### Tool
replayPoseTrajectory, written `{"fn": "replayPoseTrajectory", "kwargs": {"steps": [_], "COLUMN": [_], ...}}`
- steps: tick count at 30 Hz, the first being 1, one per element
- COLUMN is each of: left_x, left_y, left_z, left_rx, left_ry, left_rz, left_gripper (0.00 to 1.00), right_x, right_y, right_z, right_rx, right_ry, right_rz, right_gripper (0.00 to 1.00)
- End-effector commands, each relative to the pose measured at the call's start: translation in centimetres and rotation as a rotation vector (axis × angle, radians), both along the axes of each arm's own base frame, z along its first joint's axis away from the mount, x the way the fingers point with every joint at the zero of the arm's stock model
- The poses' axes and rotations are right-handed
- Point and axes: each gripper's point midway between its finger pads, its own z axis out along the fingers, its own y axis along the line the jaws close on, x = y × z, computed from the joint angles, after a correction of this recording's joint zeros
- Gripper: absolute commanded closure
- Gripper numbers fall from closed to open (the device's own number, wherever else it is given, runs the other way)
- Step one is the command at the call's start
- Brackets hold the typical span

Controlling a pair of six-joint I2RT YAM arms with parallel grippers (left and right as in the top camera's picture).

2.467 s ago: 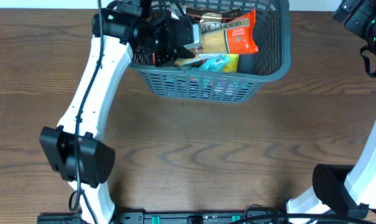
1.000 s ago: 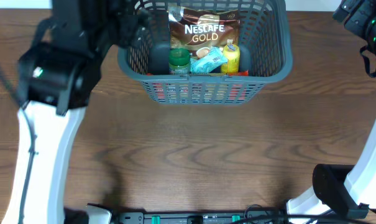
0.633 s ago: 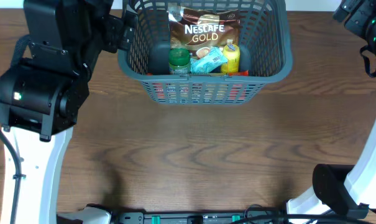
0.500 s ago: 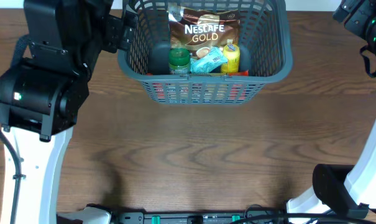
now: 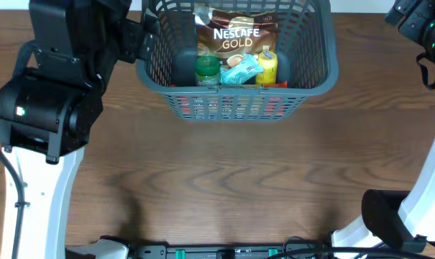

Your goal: Pack container

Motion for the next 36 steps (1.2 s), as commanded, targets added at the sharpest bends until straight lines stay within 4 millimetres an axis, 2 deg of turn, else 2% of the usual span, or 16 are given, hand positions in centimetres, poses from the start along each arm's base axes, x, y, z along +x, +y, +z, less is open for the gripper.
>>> {"fn": "replayPoseTrajectory", "kwargs": {"steps": [1,3,6,12,15,18,19,21,25,29,36], "left_x": [-2.0,-3.1,-5.8,-13.2,-17.1,-19.7,-20.7,-21.7,-22.2,-21.5,-18.7], "left_y": [0.9,1.2,2.1,4.3,5.6,6.8,7.5,8.2,9.2,10.0,10.4], "left_z": [2.6,3.7,6.1,10.7,11.2,10.8,10.3,9.1,5.8,1.9,-5.4], "left_rx": [-0.089,-0.132,-0.194,-0.309,-0.323,-0.369,-0.397,-0.448,-0.548,-0.655,-0.81], "left_ry": [-0.071,-0.1,-0.172,-0.337,-0.379,-0.404,-0.412,-0.41,-0.377,-0.349,-0.322], "left_rz": [0.044,0.054,0.063,0.063,0.061,0.093,0.117,0.158,0.244,0.337,0.432], "left_gripper": [0.02,0.02,0.02,0.02,0.02,0.02,0.02,0.01,0.01,0.02,0.01], "right_x": [0.0,0.0,0.0,0.0,0.0,0.0,0.0,0.0,0.0,0.0,0.0], "right_y": [-0.4,-0.4,-0.4,-0.4,-0.4,-0.4,-0.4,-0.4,-0.4,-0.4,-0.4], "right_z": [0.0,0.0,0.0,0.0,0.0,0.0,0.0,0.0,0.0,0.0,0.0], "right_rx": [0.004,0.004,0.004,0.004,0.004,0.004,0.004,0.004,0.004,0.004,0.004], "right_ry": [-0.002,-0.002,-0.002,-0.002,-0.002,-0.002,-0.002,-0.002,-0.003,-0.002,-0.002], "right_rz": [-0.022,-0.022,-0.022,-0.022,-0.022,-0.022,-0.022,-0.022,-0.022,-0.022,-0.022], "right_gripper": [0.01,0.01,0.01,0.01,0.01,0.01,0.01,0.01,0.01,0.01,0.01]}}
